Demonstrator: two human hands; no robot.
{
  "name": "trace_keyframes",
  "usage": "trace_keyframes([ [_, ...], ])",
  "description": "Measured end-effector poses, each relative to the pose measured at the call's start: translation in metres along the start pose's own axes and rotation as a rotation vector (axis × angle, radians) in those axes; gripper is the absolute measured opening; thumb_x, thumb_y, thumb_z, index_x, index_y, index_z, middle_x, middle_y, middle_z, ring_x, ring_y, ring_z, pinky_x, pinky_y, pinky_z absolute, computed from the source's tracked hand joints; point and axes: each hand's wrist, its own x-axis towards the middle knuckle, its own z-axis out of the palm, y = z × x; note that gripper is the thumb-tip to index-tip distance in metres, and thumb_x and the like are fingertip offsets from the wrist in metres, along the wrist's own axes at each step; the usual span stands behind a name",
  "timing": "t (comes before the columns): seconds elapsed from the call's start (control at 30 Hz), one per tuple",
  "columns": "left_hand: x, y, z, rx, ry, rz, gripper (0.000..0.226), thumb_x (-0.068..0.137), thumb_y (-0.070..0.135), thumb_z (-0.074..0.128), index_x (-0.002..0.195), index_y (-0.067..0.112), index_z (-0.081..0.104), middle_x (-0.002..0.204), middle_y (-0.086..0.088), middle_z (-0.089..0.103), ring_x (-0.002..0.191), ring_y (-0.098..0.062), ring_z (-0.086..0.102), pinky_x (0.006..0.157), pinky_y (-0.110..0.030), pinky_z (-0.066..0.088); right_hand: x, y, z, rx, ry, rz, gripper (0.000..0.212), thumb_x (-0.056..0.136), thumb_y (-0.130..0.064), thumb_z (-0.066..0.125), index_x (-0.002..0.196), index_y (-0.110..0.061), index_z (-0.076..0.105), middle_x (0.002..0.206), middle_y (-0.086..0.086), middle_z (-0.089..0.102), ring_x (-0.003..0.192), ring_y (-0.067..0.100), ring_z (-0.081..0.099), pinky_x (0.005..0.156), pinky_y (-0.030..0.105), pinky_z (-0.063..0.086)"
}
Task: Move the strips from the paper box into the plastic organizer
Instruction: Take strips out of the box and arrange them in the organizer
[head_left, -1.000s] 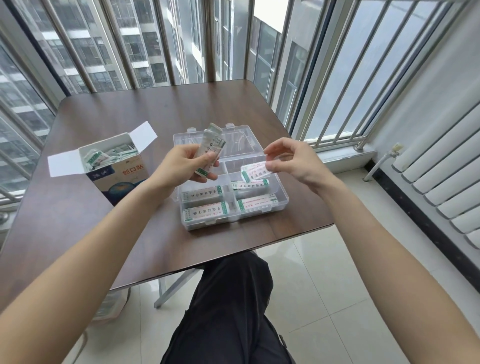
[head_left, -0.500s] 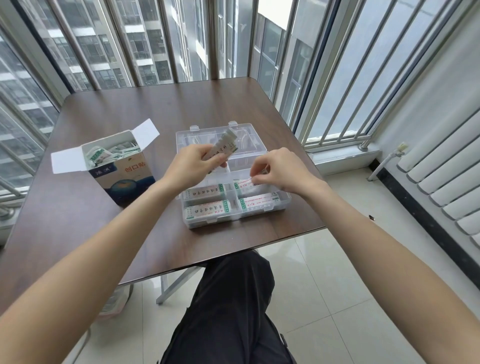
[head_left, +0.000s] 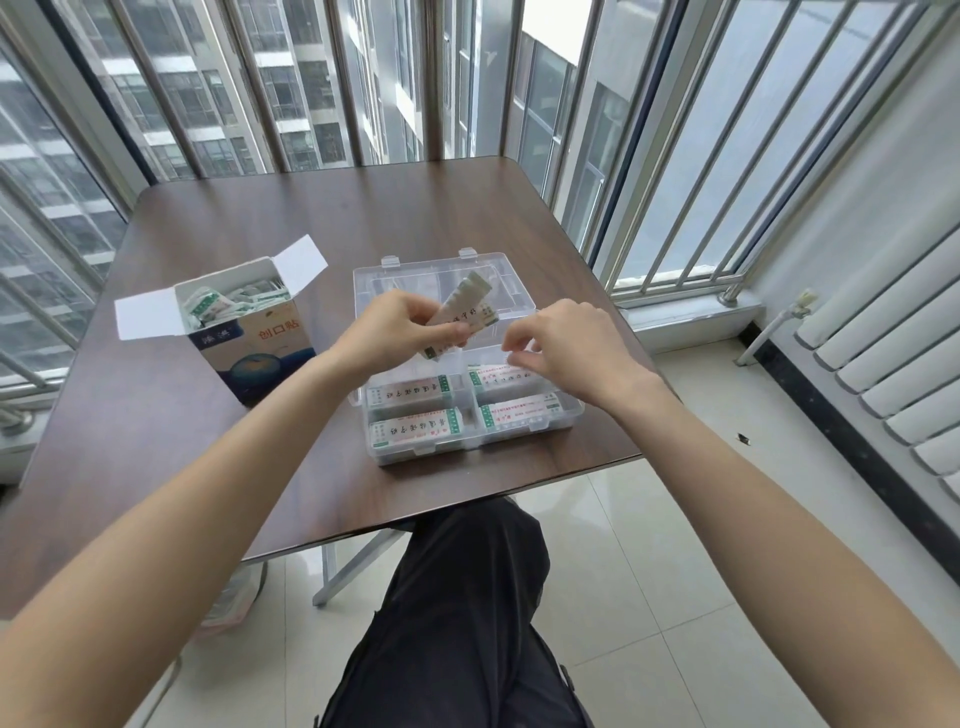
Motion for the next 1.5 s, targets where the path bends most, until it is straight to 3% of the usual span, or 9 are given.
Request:
trace_keyframes([
  [0.2,0.004,0.013,0.006,-0.055,-0.060,-0.006,0.014,0.074,0.034,0.075,0.078,0.020,0.073,0.065,0.006,0.068,0.063,-0.009,0.058,0.065,-0.023,0.047,-0.004,0.006,-0.006,0.862,0.194,0.257,0.016,0.085,-0.025,0.068,0.092,-0.010,0.068,0.079,0.003,0.072,0.064,0.014,0.069,0.057,0.030,0.056],
  [0.33,0.006,0.021,0.018,-0.079,-0.120,-0.005,0.029,0.082,0.034,0.068,0.091,0.007,0.073,0.075,-0.002,0.068,0.064,-0.005,0.057,0.062,-0.017,0.045,-0.003,0.009,-0.001,1.043,0.117,0.313,0.023,0.081,-0.014,0.073,0.100,-0.006,0.062,0.080,0.009,0.072,0.063,0.016,0.068,0.050,0.022,0.049],
  [0.47,0.006,0.019,0.020,-0.107,-0.094,0.002,0.025,0.097,0.029,0.049,0.099,0.017,0.070,0.088,0.006,0.070,0.072,-0.003,0.058,0.063,-0.014,0.045,-0.007,0.022,0.010,0.975,0.112,0.402,0.013,0.075,-0.013,0.076,0.085,-0.013,0.067,0.076,0.010,0.071,0.060,0.013,0.061,0.051,0.022,0.044],
  [0.63,0.008,0.013,0.021,-0.064,0.052,0.019,0.010,0.085,0.027,0.067,0.089,0.018,0.071,0.076,0.003,0.068,0.072,-0.015,0.059,0.065,-0.027,0.046,-0.012,0.020,0.016,0.522,0.090,0.390,0.011,0.072,-0.028,0.077,0.080,-0.023,0.071,0.080,-0.006,0.070,0.081,0.009,0.064,0.076,0.029,0.052],
  [0.77,0.004,0.020,0.031,0.327,0.160,0.199,0.028,0.088,0.038,0.061,0.077,0.015,0.072,0.066,0.001,0.062,0.058,-0.014,0.052,0.058,-0.029,0.039,-0.012,0.017,0.015,0.466,0.047,0.332,0.006,0.078,-0.032,0.072,0.080,-0.027,0.074,0.084,-0.008,0.072,0.083,0.011,0.064,0.080,0.031,0.051],
  [0.9,0.001,0.016,0.043,0.761,0.247,0.541,0.032,0.092,0.038,0.055,0.084,0.014,0.074,0.080,0.000,0.066,0.061,-0.024,0.060,0.050,-0.027,0.036,-0.018,0.028,0.007,0.832,0.186,0.418,0.016,0.091,-0.031,0.057,0.086,-0.023,0.070,0.077,-0.008,0.073,0.058,0.009,0.058,0.053,0.025,0.047],
  [1.03,0.002,0.013,0.047,0.946,0.284,0.686,0.022,0.085,0.034,0.066,0.074,0.017,0.074,0.066,0.002,0.064,0.054,-0.021,0.061,0.047,-0.020,0.032,-0.015,0.028,0.003,1.060,0.037,0.487,0.033,0.093,-0.042,0.054,0.096,-0.011,0.065,0.074,0.004,0.073,0.036,0.006,0.039,0.036,0.016,0.030],
  [1.27,-0.003,0.007,0.038,0.758,0.261,0.493,0.043,0.086,0.060,0.048,0.097,0.027,0.073,0.098,0.002,0.060,0.094,-0.019,0.048,0.079,-0.028,0.032,-0.006,0.032,0.014,0.851,0.041,0.327,0.003,0.077,-0.018,0.075,0.079,-0.019,0.073,0.073,-0.003,0.072,0.070,0.005,0.067,0.076,0.026,0.053],
  [1.5,0.000,0.003,0.033,0.703,0.222,0.380,0.023,0.086,0.046,0.061,0.090,0.027,0.074,0.105,0.003,0.059,0.101,-0.019,0.044,0.089,-0.036,0.038,-0.004,0.025,0.008,0.494,-0.018,0.219,0.005,0.079,-0.030,0.072,0.081,-0.025,0.072,0.073,-0.011,0.070,0.072,0.002,0.061,0.070,0.026,0.044],
])
